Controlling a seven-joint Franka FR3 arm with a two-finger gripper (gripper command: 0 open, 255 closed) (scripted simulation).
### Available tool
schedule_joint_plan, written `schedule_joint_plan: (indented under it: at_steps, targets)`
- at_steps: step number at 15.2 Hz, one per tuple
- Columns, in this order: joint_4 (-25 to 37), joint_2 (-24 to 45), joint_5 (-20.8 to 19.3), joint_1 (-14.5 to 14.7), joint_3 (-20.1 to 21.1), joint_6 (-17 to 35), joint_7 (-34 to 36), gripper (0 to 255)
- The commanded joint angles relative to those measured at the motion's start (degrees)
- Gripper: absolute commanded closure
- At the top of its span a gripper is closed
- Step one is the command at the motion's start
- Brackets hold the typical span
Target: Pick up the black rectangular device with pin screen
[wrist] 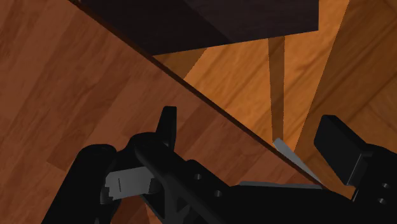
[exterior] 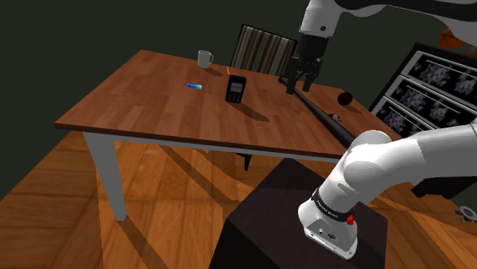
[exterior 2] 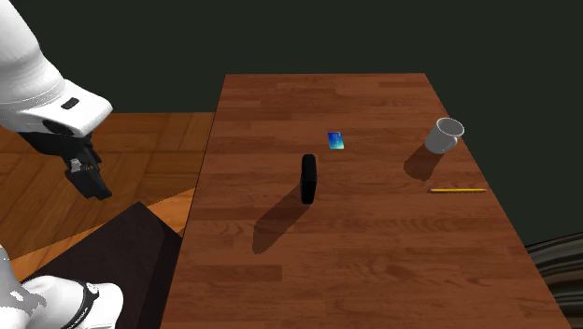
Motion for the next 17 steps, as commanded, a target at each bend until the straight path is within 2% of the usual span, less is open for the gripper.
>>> schedule_joint_plan:
  at_steps: [1, 9, 17]
  targets:
    - [0.0, 0.0, 0.0, 0.0, 0.0, 0.0, 0.0, 0]
    - [2.35, 11.16, -5.68, 0.01, -8.25, 11.06, -14.01, 0]
    - [10.03, 26.04, -6.3, 1.15, -15.53, 20.69, -27.86, 0]
